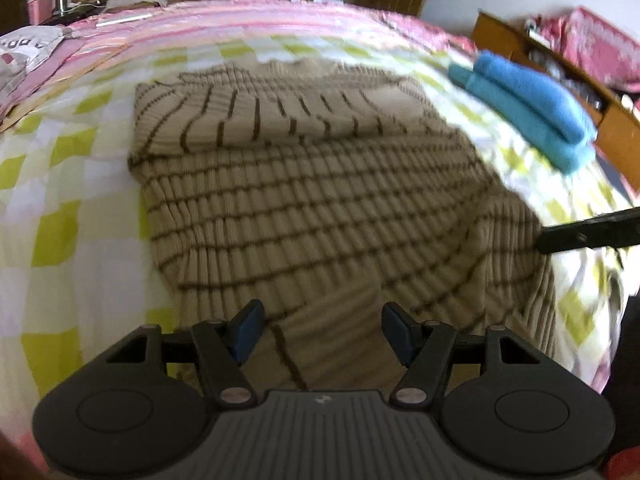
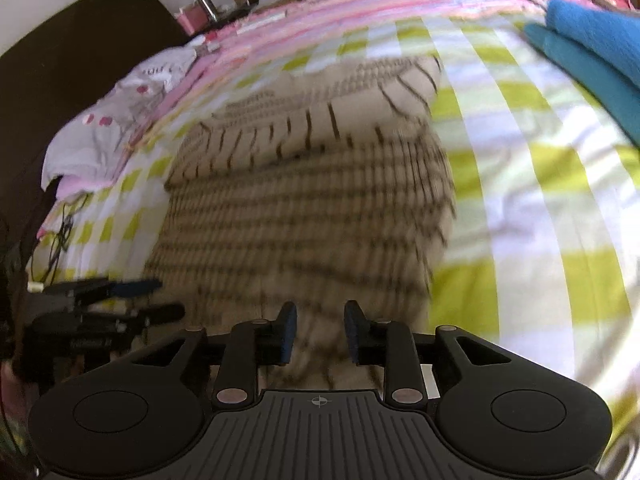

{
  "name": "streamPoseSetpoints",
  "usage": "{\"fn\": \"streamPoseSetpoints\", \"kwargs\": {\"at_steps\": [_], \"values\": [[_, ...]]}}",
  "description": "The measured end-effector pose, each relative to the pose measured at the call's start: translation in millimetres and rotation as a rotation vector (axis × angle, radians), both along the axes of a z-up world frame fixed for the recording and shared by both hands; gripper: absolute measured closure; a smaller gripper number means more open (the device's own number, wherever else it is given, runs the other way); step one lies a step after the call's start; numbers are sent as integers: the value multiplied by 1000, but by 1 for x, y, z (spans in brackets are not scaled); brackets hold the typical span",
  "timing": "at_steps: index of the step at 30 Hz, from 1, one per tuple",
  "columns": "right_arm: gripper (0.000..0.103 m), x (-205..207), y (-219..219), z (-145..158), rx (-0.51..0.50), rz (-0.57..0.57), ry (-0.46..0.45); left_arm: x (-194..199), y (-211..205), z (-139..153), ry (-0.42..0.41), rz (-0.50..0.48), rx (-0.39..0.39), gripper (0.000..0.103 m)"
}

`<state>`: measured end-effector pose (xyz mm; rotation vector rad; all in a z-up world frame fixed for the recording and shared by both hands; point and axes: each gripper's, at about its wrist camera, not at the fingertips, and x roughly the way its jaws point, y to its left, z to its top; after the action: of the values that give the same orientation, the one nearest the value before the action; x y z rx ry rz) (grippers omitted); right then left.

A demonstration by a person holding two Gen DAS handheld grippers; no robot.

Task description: Fold small clothes

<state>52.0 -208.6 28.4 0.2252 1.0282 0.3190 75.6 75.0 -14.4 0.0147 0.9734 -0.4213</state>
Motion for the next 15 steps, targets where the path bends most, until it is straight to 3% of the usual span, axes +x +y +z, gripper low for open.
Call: {"fn": "streamPoseSetpoints", "kwargs": {"at_steps": [5,9,15], "values": [[72,-19,-1,-15,-28,2,31,-9,-10,-1,26,-48,59,34],[71,-22,4,-15,-62,32,15,-18,-5,6,36,-74,46,34],[71,-23,5,-21,-154,57,64,-16,-1,18,-11,-62,66,34]]}}
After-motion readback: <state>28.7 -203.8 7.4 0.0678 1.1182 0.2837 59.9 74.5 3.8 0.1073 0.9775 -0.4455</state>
